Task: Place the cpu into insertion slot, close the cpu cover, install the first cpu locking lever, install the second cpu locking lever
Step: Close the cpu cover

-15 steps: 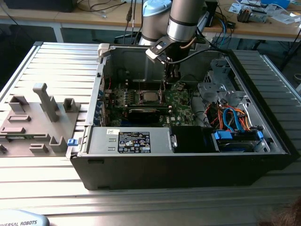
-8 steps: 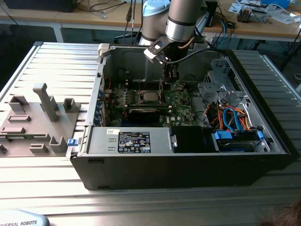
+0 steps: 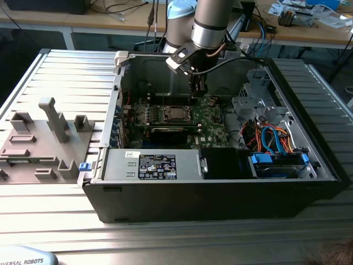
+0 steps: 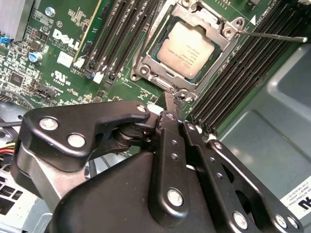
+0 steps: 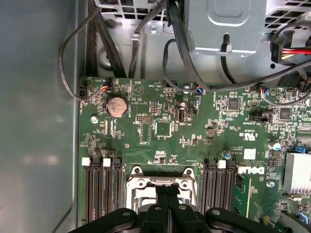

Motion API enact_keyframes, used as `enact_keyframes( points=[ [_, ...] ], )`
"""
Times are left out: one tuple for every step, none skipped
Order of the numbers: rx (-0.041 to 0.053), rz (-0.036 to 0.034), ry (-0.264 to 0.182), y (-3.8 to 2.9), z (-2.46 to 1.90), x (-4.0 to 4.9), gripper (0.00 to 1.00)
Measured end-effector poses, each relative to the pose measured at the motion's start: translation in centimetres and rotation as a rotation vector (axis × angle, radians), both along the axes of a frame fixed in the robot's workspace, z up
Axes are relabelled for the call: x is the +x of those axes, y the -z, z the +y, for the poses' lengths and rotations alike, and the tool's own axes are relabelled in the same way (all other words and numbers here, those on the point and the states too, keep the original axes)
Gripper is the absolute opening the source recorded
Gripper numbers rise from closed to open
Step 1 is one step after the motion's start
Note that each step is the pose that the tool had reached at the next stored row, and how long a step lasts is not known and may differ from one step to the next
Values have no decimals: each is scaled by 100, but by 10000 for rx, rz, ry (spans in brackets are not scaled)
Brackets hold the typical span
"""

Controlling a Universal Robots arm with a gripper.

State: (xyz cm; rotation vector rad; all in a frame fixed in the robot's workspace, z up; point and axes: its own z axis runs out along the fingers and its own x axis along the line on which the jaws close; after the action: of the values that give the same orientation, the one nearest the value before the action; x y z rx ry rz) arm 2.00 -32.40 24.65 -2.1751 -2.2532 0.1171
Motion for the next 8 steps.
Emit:
enact_keyframes(
  points=[
    [0, 0, 0, 0, 0, -9, 11],
    [0, 0, 0, 1, 0, -17, 11],
    [0, 0, 0, 2, 0, -33, 11],
    [0, 0, -1, 3, 0, -48, 11],
    [-1, 0, 0, 3, 0, -60, 11],
    [-1, 0, -1, 4, 0, -66, 11],
    [-1, 0, -1, 4, 0, -74, 11],
    [-1, 0, 0, 5, 0, -83, 11]
  ],
)
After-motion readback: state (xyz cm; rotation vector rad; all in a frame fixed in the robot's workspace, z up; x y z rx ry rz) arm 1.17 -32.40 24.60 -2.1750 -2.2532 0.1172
